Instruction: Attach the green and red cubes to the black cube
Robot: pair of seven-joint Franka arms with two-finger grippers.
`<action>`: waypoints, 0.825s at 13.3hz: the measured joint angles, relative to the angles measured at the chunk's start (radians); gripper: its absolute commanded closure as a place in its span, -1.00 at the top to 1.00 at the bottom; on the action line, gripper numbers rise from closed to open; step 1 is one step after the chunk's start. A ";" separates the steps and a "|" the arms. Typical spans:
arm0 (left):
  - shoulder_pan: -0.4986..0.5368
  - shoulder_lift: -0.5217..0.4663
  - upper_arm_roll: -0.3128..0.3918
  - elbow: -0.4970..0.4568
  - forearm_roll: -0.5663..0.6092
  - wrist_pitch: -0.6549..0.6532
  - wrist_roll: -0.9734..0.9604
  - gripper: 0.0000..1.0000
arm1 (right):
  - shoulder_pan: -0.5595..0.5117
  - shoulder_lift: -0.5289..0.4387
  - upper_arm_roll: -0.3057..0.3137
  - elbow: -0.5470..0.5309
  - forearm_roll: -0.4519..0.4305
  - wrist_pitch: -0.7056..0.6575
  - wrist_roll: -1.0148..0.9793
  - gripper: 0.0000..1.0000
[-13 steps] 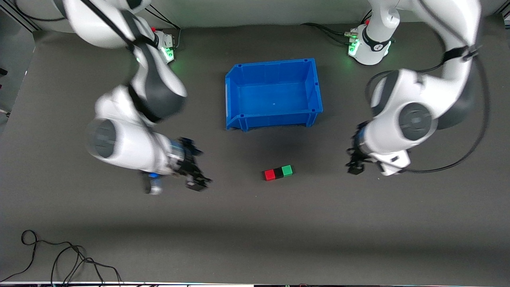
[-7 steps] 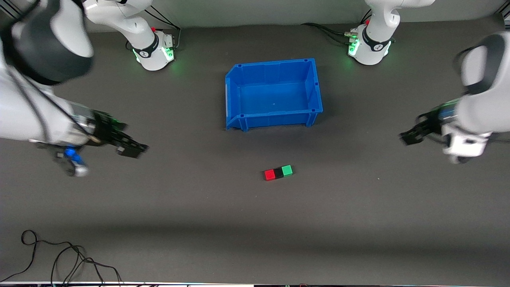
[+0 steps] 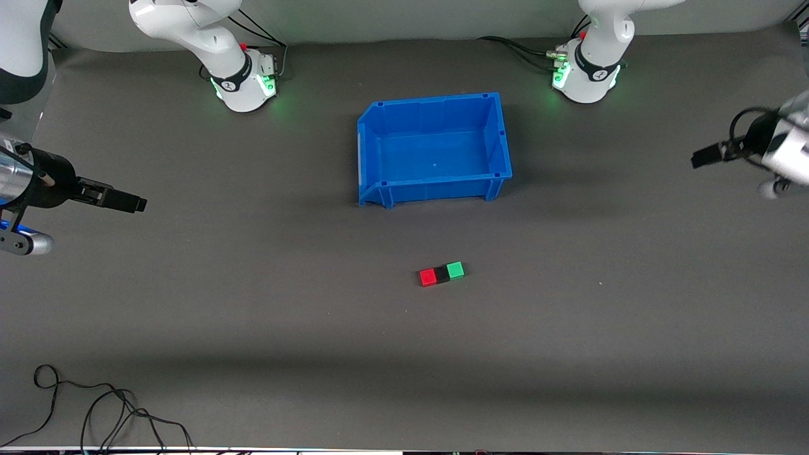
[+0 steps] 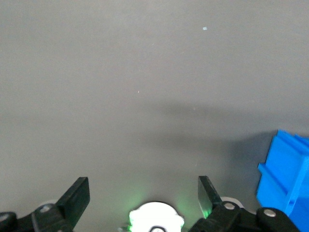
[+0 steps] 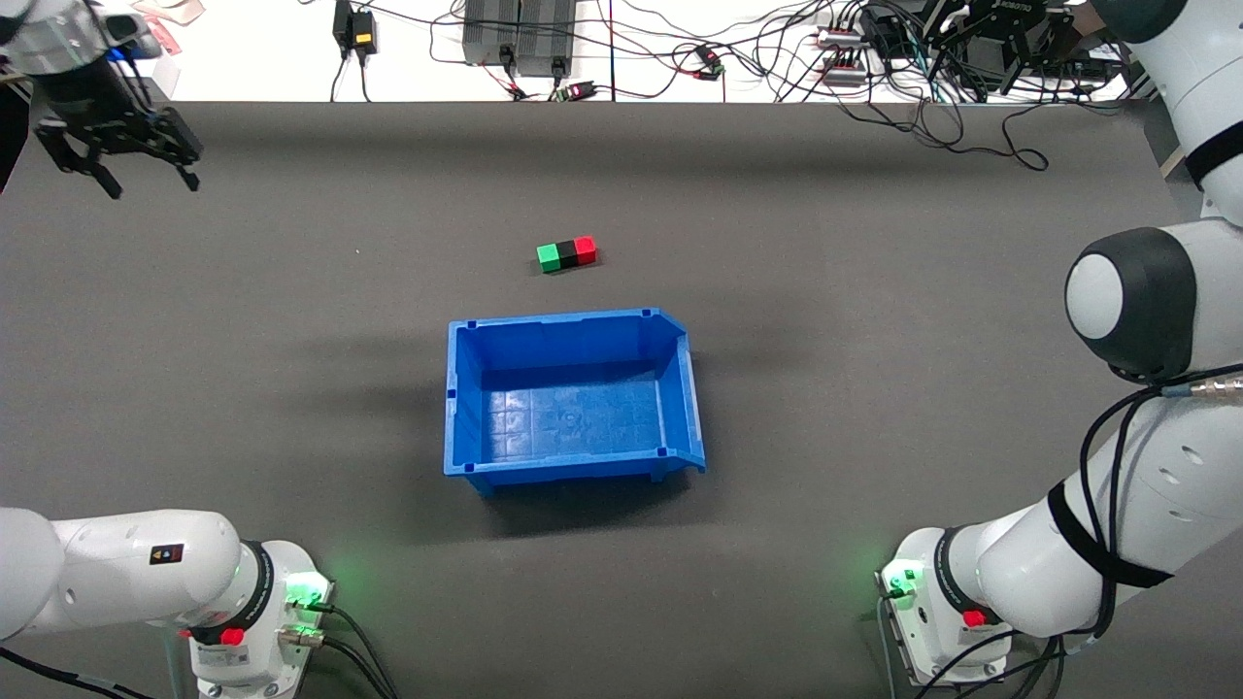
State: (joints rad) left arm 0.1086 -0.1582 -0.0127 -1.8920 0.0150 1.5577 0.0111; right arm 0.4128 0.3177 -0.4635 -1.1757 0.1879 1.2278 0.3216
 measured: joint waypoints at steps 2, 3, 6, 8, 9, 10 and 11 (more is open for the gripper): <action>0.000 -0.062 0.002 0.006 -0.050 0.015 0.080 1.00 | 0.006 0.001 0.001 -0.006 -0.002 0.000 -0.001 0.99; 0.000 -0.076 0.002 0.010 -0.058 0.022 0.083 1.00 | 0.006 0.001 0.001 -0.007 -0.002 0.000 -0.001 0.99; -0.002 -0.039 -0.016 0.070 -0.066 -0.005 0.084 1.00 | -0.013 0.000 0.017 -0.009 -0.004 -0.001 -0.002 0.99; -0.003 0.020 -0.044 0.146 -0.062 -0.060 0.081 1.00 | -0.111 -0.006 0.117 -0.010 -0.014 -0.002 -0.002 0.99; -0.003 0.053 -0.051 0.190 -0.062 -0.083 0.075 1.00 | -0.177 -0.014 0.181 -0.013 -0.018 -0.004 -0.002 0.99; -0.003 0.085 -0.053 0.232 -0.061 -0.103 0.065 1.00 | -0.247 -0.025 0.247 -0.019 -0.025 -0.007 -0.003 0.99; -0.001 0.107 -0.050 0.264 -0.061 -0.106 0.058 0.99 | -0.304 -0.040 0.299 -0.031 -0.042 -0.008 -0.008 0.99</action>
State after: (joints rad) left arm 0.1075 -0.0516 -0.0632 -1.6285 -0.0457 1.4522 0.0690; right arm 0.1083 0.2774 -0.1644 -1.2070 0.1459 1.2203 0.3133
